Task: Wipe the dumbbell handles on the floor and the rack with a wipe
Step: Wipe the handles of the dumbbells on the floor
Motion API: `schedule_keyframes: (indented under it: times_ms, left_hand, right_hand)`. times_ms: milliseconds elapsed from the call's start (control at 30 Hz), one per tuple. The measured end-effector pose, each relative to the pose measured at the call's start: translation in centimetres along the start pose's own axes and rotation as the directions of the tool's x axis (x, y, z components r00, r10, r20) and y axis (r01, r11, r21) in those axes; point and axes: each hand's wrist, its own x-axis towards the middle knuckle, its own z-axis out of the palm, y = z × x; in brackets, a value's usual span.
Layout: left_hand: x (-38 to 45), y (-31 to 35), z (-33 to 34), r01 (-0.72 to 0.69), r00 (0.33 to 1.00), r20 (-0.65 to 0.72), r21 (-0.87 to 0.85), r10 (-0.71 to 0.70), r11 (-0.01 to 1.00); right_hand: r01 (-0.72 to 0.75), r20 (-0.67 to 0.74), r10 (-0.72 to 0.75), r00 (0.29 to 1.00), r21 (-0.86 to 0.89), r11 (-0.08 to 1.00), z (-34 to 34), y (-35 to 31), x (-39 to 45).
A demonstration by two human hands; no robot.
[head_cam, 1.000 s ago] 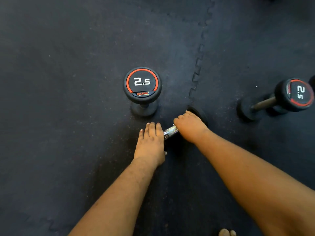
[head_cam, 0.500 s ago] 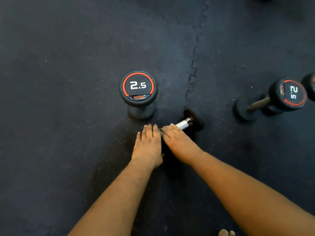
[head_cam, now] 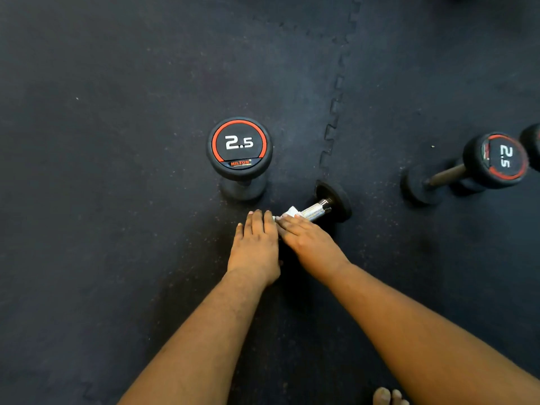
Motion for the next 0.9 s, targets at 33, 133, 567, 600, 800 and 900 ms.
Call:
schedule_keyframes:
  times_ms: [33, 133, 567, 600, 800, 900]
  left_hand:
    - [0.0, 0.0, 0.0, 0.0, 1.0, -0.003, 0.001, 0.0, 1.0]
    - [0.1, 0.0, -0.3, 0.012, 1.0, 0.003, -0.018, -0.012, 1.0]
    - [0.0, 0.2, 0.0, 0.018, 0.999, -0.033, 0.007, -0.018, 1.0]
    - [0.0, 0.2, 0.1, 0.018, 0.999, -0.034, 0.007, -0.018, 1.0]
    - [0.0, 0.3, 0.1, 0.027, 0.999, -0.04, 0.013, -0.027, 1.0]
    - [0.2, 0.2, 0.1, 0.03, 0.999, -0.043, 0.022, -0.029, 0.999]
  right_hand:
    - [-0.005, -0.039, 0.006, 0.999, 0.022, 1.0, -0.1, -0.1, -0.5]
    - [-0.021, -0.127, 0.032, 0.991, 0.09, 0.996, 0.2, -0.8, -2.3]
    - [0.314, 0.663, 0.742, 0.096, 0.687, -0.655, -0.9, -3.3, 3.8]
    - [0.371, 0.683, 0.722, 0.111, 0.645, -0.668, -1.4, -2.4, 4.2]
    - [0.425, 0.678, 0.711, 0.186, 0.597, -0.68, -2.5, -0.7, 4.2]
    - [0.327, 0.705, 0.678, 0.207, 0.604, -0.727, -3.3, -0.7, 5.0]
